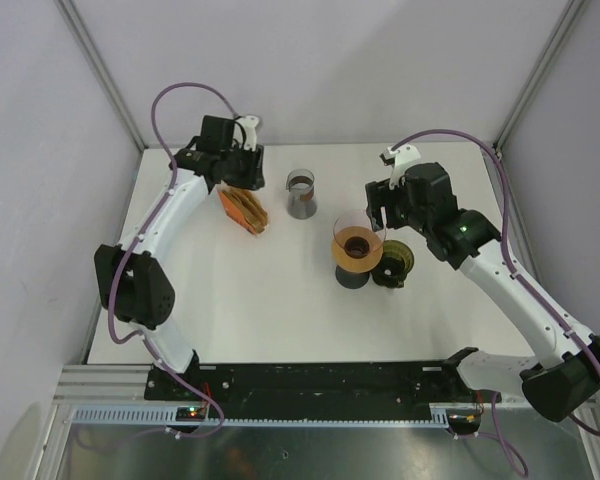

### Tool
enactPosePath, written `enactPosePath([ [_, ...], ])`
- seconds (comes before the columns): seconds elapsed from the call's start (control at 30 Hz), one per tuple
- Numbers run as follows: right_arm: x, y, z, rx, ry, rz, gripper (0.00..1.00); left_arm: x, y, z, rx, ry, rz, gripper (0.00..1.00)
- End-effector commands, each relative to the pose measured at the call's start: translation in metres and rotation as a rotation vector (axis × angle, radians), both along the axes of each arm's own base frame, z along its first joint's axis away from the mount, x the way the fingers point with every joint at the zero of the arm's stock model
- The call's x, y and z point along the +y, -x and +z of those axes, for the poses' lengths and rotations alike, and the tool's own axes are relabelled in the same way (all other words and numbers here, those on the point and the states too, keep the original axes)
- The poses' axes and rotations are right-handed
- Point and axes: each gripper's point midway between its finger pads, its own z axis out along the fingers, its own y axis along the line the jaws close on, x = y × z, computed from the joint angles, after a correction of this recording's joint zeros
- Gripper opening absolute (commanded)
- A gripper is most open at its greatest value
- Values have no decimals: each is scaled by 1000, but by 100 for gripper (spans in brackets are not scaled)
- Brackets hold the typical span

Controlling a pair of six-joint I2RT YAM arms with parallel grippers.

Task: Place the coffee filter in the dripper

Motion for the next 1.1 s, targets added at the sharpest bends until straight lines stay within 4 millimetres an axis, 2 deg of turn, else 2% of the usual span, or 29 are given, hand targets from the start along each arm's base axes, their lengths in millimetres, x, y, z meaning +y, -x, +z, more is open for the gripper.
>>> enactPosePath([
  [0.0,-5,-4,13,-31,10,-22,74,28,-19,8,-82,-16,125,46],
  [0.13,-6,-3,5,-12,23,-26,74,49,-29,2,-103,-32,177,44],
  [0.33,-7,-2,-2,1,33,-27,74,77,-39,-17,-94,-67,240,38],
  [0.83,-10,1,-13,26,52,-30,74,88,-58,-44,-72,-115,276,38],
  [1.07,-11,2,-14,26,56,-29,74,89,-59,-55,-50,-122,277,39],
])
